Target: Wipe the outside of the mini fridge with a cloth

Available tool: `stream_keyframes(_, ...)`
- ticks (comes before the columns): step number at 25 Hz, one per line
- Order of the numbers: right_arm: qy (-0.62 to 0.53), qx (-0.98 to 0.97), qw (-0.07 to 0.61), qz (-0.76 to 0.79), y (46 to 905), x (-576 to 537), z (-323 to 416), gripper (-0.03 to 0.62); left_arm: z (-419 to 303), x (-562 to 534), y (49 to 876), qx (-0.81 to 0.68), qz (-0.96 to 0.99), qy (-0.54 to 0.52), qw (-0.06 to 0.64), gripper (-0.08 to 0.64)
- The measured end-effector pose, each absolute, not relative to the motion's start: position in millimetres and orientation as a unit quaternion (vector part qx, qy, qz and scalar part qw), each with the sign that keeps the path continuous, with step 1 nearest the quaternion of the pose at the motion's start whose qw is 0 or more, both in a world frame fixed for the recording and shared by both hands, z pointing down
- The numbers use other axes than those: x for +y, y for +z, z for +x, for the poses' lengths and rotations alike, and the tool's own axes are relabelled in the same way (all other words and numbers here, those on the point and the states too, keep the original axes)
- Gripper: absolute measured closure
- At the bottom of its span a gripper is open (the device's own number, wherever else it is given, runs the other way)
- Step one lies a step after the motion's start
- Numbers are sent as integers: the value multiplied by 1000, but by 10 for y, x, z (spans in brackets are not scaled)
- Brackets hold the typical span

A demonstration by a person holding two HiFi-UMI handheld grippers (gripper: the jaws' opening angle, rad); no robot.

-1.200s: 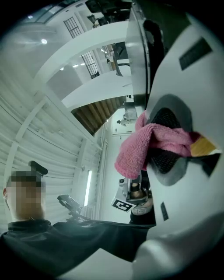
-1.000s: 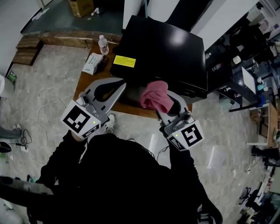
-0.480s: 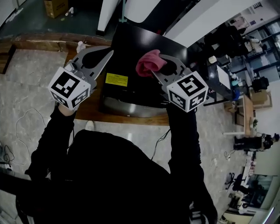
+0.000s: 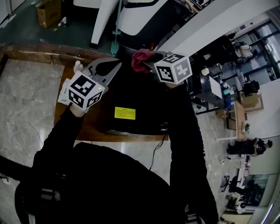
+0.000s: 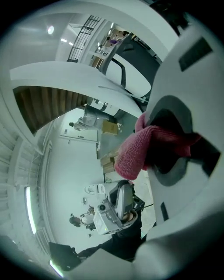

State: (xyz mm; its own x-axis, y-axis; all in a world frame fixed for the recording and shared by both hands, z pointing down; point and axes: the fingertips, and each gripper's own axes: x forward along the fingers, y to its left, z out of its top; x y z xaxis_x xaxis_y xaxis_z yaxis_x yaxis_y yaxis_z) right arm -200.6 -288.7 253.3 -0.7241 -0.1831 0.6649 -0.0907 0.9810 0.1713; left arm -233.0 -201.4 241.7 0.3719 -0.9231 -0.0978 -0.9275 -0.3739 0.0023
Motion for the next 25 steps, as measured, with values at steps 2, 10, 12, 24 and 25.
stream_keyframes(2,-38,-924,373,80,2696,-3098,-2217,506,-2450,-2154,2486,556,-830,43,18,557)
stream_keyframes(10,16,-898,424,118,3198,-3612,-2649,508,-2758,-2358,2620,546,-836,56,-3,557)
stream_keyframes(12,22,-901,416,124,3198,-3625,-2669,509,-2788,-2364,2633,542,-838,57,-3,557)
stream_keyframes(24,73,-899,407,141,3293,-3392,-2518,515,-2585,-2147,2818,535,-842,64,-8,557)
stream_keyframes(25,75,-900,407,137,3304,-3333,-2479,515,-2558,-2116,2826,537,-841,64,-8,557)
